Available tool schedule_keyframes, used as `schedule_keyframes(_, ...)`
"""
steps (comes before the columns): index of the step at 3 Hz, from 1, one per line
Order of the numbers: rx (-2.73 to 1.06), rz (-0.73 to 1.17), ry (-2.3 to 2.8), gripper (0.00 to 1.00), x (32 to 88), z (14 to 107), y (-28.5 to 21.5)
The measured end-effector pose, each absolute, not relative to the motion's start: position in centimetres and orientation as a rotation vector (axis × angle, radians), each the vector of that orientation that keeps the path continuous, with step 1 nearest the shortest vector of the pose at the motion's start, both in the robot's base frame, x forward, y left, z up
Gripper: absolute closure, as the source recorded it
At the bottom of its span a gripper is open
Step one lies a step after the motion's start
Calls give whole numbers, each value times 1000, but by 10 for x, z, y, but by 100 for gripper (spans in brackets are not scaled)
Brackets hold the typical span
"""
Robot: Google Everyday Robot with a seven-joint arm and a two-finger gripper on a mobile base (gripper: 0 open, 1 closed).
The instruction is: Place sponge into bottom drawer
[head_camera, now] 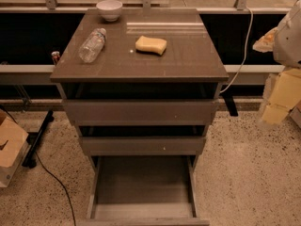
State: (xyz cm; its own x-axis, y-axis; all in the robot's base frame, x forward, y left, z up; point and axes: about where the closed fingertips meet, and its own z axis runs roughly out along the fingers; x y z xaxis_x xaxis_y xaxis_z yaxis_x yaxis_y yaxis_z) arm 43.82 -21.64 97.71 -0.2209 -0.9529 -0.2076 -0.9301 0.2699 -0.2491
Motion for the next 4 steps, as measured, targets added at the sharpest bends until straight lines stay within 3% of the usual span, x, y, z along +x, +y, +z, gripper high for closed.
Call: schedule_keyframes(4, -1730, -101, 2132, 0, 479, 955, -196)
